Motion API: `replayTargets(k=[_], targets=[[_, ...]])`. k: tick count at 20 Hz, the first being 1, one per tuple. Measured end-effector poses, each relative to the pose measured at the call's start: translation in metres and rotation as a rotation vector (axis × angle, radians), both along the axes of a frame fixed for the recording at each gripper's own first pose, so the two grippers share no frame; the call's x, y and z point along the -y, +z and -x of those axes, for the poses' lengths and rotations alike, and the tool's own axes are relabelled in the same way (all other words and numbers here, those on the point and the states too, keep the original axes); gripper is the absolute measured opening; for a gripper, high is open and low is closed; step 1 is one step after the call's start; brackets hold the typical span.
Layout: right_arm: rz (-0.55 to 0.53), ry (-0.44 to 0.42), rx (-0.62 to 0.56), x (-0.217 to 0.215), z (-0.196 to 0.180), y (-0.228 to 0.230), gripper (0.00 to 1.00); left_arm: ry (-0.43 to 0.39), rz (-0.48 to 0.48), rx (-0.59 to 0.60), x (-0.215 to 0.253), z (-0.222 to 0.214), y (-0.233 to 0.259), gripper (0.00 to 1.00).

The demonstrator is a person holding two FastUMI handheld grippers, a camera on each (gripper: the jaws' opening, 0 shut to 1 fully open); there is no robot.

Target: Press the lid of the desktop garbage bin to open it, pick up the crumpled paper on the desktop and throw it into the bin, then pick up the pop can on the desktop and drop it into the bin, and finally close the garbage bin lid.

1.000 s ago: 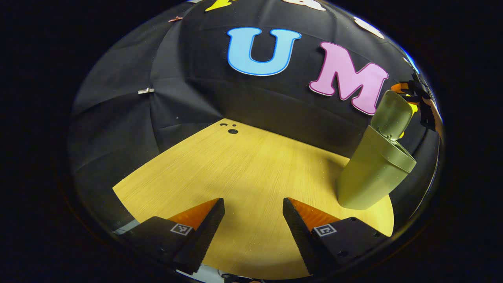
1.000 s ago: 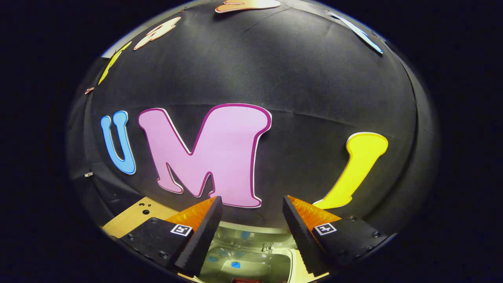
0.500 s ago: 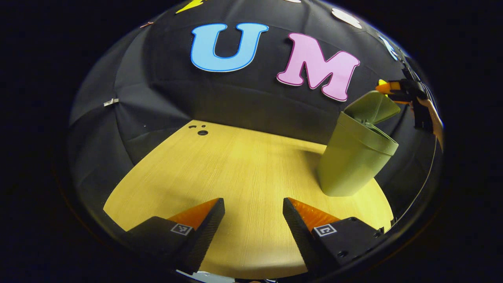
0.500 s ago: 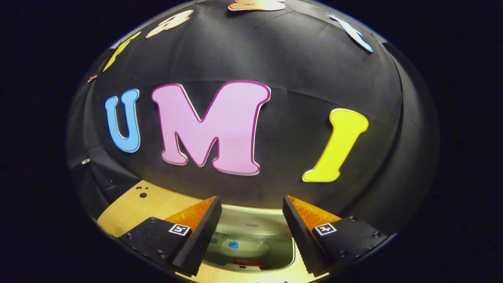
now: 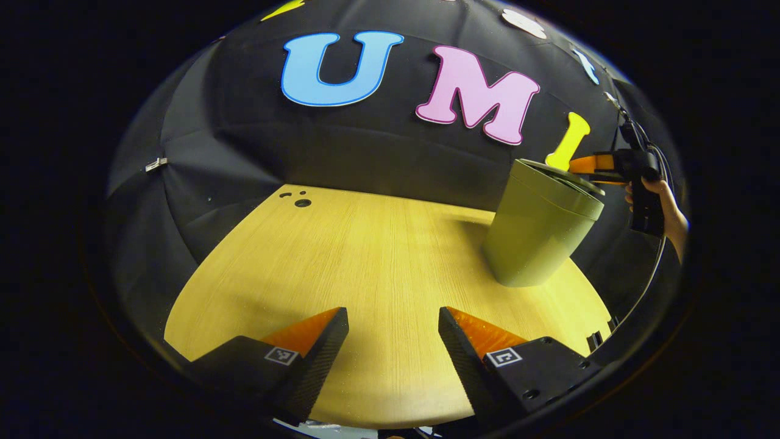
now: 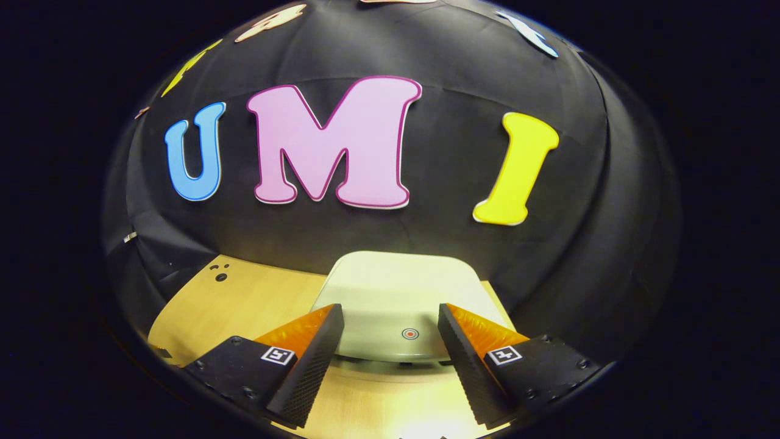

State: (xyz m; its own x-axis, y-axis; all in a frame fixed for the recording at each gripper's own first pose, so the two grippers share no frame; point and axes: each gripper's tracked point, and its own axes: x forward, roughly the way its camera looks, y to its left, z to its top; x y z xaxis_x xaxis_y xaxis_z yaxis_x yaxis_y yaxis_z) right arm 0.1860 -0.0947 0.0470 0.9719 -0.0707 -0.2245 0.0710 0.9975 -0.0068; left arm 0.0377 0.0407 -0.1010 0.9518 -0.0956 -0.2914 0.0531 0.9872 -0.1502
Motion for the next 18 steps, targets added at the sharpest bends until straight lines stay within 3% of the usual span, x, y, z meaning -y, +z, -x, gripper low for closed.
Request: replayTargets(k=[3, 11, 18], targets=[[-0.074, -0.011, -0.014, -0.002, 0.002, -0.011, 0.99, -0.009, -0.006, -0.002, -0.004, 0.004, -0.004, 0.96], [-0.057, -0.002, -0.040, 0.000, 0.005, -0.023, 0.99, -0.023, 0.015, -0.016, -0.001, 0.012, -0.016, 0.99], [-0.048, 0.005, 0.039, -0.001, 0.005, -0.016, 0.99, -0.053, -0.042, 0.029, 0.013, 0.008, 0.001, 0.96]])
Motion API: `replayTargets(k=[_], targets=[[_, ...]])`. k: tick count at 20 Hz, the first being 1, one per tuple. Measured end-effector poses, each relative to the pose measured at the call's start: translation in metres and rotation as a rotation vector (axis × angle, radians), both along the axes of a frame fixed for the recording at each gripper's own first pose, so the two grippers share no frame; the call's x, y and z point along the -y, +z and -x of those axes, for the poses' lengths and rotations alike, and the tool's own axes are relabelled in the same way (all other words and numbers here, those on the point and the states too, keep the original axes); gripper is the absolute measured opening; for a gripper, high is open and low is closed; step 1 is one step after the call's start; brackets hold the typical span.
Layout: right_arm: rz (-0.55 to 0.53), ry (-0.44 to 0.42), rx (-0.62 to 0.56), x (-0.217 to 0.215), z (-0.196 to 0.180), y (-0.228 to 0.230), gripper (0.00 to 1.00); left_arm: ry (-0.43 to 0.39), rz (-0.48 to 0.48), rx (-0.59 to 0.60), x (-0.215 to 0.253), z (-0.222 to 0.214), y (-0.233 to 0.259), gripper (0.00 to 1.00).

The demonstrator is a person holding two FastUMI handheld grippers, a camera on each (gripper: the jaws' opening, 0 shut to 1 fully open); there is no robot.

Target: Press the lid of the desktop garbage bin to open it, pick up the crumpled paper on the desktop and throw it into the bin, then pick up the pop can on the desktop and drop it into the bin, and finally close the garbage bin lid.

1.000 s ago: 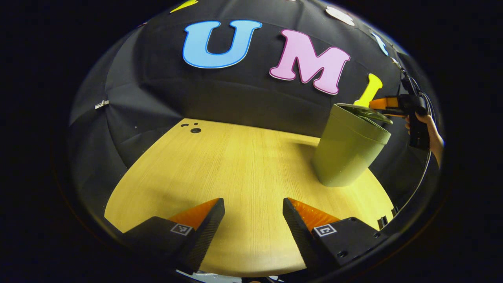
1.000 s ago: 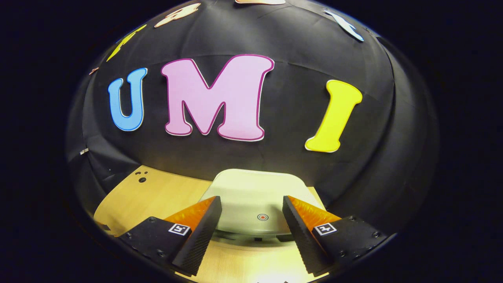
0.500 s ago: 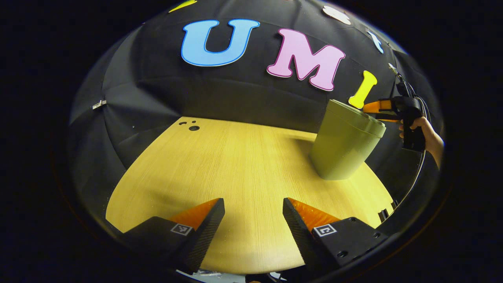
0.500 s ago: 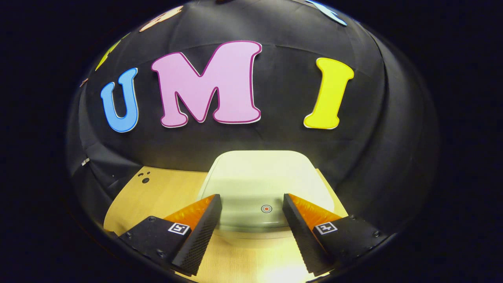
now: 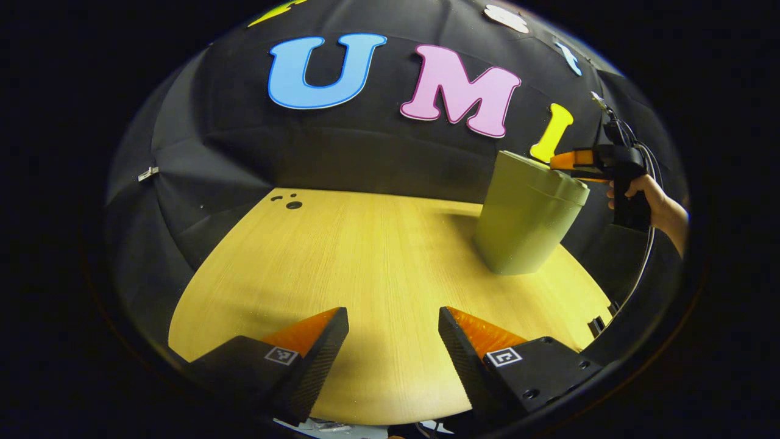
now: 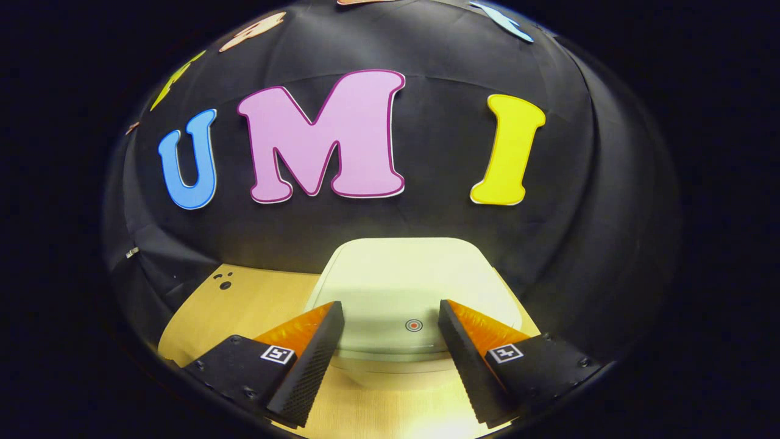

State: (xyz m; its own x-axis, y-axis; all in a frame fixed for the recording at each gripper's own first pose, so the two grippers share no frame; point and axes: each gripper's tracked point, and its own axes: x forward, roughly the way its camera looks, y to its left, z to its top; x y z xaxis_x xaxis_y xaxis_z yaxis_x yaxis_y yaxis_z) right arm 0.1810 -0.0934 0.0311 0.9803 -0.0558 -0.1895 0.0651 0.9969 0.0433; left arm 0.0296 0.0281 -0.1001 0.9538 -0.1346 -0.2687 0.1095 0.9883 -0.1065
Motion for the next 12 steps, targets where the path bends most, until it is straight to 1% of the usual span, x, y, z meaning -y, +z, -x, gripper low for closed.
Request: replayTargets(k=[3, 4, 7, 8, 10, 12], targets=[[-0.030, -0.029, -0.015, 0.000, 0.009, 0.000, 0.99, 0.000, -0.007, 0.051, 0.006, -0.003, 0.021, 0.96], [-0.035, -0.025, -0.006, -0.004, 0.013, 0.003, 0.99, -0.002, -0.009, 0.070, 0.008, -0.002, 0.029, 0.96], [0.007, -0.021, 0.041, -0.010, 0.032, 0.016, 0.99, -0.023, -0.039, 0.129, 0.015, 0.002, 0.056, 0.96], [0.024, -0.021, 0.060, -0.012, 0.040, 0.022, 0.99, -0.018, -0.050, 0.156, 0.015, 0.005, 0.065, 0.96], [0.041, -0.020, 0.111, -0.020, 0.057, 0.038, 0.99, -0.018, -0.035, 0.189, 0.020, 0.016, 0.079, 0.96], [0.026, -0.008, 0.157, -0.033, 0.077, 0.047, 0.99, -0.006, -0.006, 0.225, 0.021, 0.025, 0.096, 0.96]])
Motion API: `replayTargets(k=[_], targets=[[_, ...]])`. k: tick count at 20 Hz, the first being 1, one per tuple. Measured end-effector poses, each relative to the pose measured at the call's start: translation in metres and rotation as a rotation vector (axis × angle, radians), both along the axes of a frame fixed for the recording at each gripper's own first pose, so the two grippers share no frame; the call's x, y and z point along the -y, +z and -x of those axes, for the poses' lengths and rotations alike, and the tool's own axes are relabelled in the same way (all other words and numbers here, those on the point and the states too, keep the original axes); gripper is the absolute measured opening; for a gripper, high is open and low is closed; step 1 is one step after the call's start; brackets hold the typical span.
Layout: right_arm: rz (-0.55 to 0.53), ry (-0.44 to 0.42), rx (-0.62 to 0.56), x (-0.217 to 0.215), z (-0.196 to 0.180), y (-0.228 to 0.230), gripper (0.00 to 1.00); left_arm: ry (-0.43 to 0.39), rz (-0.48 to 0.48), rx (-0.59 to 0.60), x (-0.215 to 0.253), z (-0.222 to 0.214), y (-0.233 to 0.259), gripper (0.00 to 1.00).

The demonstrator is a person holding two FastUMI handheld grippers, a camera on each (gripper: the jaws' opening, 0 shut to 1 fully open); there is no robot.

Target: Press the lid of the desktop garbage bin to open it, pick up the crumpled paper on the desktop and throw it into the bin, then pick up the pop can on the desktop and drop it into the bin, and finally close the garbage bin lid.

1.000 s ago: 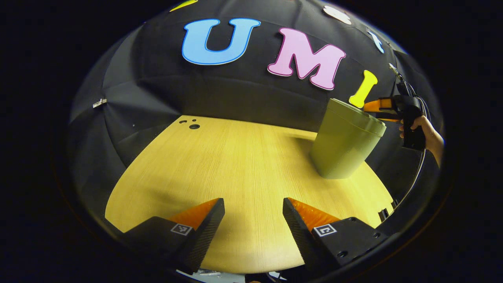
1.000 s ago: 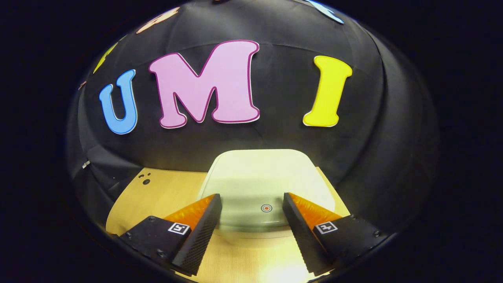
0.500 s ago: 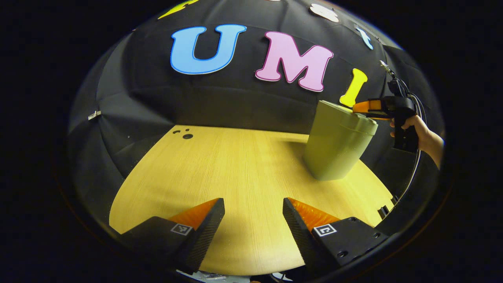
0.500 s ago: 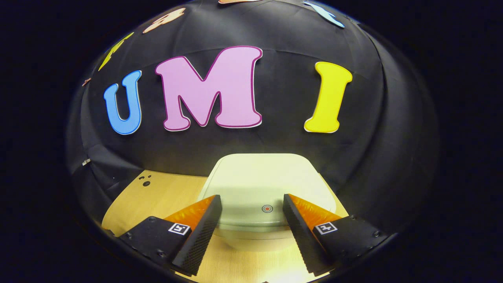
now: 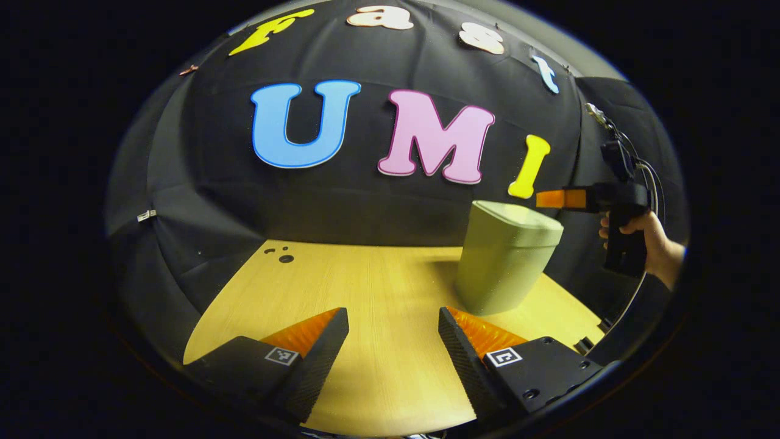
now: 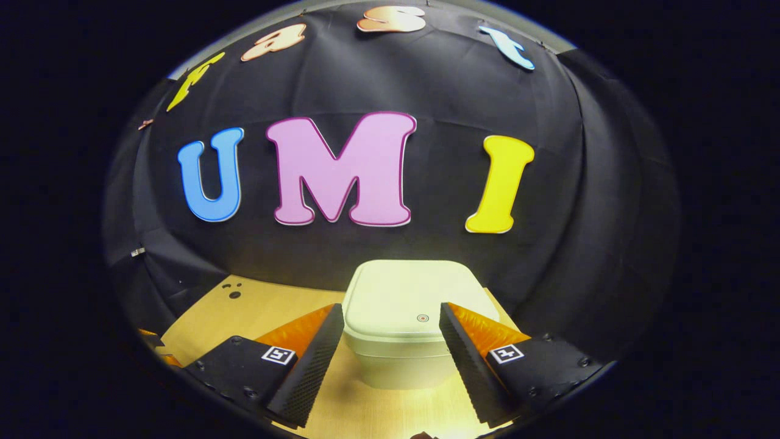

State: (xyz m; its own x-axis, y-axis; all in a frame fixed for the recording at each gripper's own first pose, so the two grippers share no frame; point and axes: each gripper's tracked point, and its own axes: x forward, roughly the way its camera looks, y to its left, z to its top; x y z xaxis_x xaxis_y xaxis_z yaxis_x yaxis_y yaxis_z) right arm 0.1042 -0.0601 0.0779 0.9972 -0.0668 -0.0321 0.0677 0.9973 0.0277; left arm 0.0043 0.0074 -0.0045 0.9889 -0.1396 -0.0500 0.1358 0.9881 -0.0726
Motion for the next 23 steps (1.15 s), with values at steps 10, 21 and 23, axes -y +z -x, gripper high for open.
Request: replayTargets(k=[10, 21, 23], targets=[[-0.071, 0.094, -0.022, -0.078, 0.077, -0.066, 0.99, 0.010, -0.041, 0.074, 0.001, 0.020, 0.000, 0.96], [-0.059, 0.144, -0.147, -0.113, 0.093, -0.124, 0.99, 0.000, -0.069, 0.012, -0.003, 0.022, -0.028, 0.95], [-0.062, 0.150, -0.162, -0.117, 0.094, -0.128, 0.99, -0.001, -0.059, 0.012, -0.003, 0.023, -0.029, 0.96]])
